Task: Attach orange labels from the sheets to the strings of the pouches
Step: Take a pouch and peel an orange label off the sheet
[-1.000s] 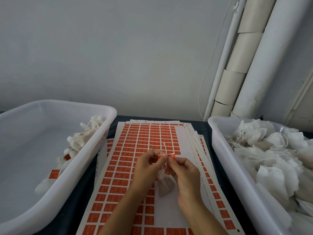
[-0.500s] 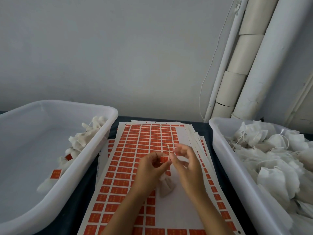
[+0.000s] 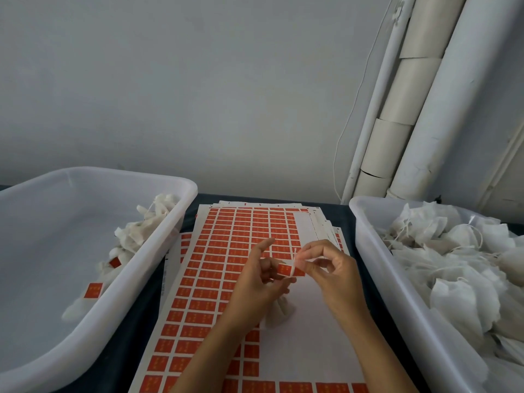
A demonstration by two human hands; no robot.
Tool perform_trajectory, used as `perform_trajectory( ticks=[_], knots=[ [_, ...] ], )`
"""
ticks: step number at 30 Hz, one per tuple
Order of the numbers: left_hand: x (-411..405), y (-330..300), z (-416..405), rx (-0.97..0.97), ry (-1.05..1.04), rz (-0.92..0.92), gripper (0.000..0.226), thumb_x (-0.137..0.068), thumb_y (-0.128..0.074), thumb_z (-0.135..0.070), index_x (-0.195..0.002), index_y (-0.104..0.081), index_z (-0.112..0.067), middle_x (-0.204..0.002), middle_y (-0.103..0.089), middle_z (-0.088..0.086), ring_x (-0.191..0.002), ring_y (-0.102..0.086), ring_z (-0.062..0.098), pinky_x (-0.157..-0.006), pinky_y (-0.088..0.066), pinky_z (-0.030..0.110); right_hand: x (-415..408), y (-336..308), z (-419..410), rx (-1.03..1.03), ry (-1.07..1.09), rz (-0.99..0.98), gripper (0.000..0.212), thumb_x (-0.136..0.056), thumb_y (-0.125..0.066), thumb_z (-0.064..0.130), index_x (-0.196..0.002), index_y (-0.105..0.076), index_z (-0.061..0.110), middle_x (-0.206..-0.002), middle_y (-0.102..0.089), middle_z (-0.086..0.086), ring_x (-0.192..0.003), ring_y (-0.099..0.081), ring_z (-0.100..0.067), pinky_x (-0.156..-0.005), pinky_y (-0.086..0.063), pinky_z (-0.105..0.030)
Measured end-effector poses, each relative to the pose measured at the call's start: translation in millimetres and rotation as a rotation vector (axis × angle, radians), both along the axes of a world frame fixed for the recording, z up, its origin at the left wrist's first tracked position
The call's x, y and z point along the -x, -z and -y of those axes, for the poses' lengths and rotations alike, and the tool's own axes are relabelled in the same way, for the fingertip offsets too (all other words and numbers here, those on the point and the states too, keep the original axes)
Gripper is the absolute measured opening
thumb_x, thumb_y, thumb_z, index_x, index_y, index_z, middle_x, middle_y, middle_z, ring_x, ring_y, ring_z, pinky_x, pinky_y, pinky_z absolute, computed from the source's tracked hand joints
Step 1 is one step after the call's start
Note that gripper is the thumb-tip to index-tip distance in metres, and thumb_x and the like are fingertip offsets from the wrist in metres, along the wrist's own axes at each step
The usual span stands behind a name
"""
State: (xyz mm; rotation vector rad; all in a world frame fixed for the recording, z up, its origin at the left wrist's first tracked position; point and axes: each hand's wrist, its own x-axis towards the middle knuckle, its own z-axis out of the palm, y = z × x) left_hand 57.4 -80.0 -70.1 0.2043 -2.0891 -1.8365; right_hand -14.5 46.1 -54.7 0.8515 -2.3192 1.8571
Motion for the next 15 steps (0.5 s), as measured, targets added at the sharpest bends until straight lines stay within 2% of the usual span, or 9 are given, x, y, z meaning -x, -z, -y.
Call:
perform_trajectory(
  ticks=[3, 6, 9, 12, 15],
  knots=[
    [0, 0, -1, 0.023, -0.002, -0.003, 0.076, -0.082, -0.067, -0.001, -0.142, -0.028, -0.026, -0.091, -0.066, 0.0, -0.087, -0.067, 0.01, -0.078, -0.055, 0.019, 2, -1, -1, -0.1, 0.009, -0.007, 0.029, -0.076, -0.075, 0.025, -0.101, -0.061, 0.029, -0.096, -0.058, 0.017, -0.091, -0.056, -0.005, -0.077, -0.048, -0.014],
    [0, 0, 0, 0.073, -0.018, -0.033, 0.075, -0.081, -0.069, 0.0, -0.14, -0.03, -0.026, -0.085, -0.065, -0.004, -0.083, -0.066, 0.007, -0.077, -0.054, 0.02, 2, 0, 0, -0.193, -0.004, -0.059, 0.018, -0.077, -0.074, 0.023, -0.084, -0.06, 0.03, -0.1, -0.058, 0.013, -0.094, -0.055, -0.008, -0.081, -0.048, -0.019],
    [-1, 0, 0, 0.067, 0.006, -0.041, 0.071, -0.085, -0.063, 0.003, -0.139, -0.029, -0.027, -0.095, -0.066, -0.001, -0.089, -0.066, 0.011, -0.08, -0.055, 0.021, 2, 1, -1, -0.201, 0.009, -0.109, 0.01, -0.078, -0.073, 0.019, -0.077, -0.064, 0.023, -0.096, -0.06, 0.011, -0.094, -0.055, -0.008, -0.081, -0.048, -0.018],
    [-1, 1, 4, -0.057, 0.008, -0.058, 0.052, -0.093, -0.05, 0.001, -0.131, -0.034, -0.03, -0.108, -0.06, -0.006, -0.091, -0.064, -0.002, -0.068, -0.051, 0.012, 4, -1, -7, -0.141, -0.001, -0.141, 0.01, -0.076, -0.074, 0.015, -0.074, -0.066, 0.022, -0.087, -0.062, 0.011, -0.088, -0.057, -0.007, -0.075, -0.046, -0.015],
    [-1, 0, 8, -0.129, -0.012, 0.023, 0.02, -0.1, -0.039, -0.017, -0.115, -0.053, -0.019, -0.104, -0.066, -0.002, -0.09, -0.067, 0.01, -0.071, -0.052, 0.015, 4, -4, -11, -0.046, -0.063, -0.155, 0.009, -0.073, -0.074, 0.015, -0.073, -0.069, 0.023, -0.083, -0.061, 0.013, -0.088, -0.057, -0.007, -0.074, -0.048, -0.015]
  ],
)
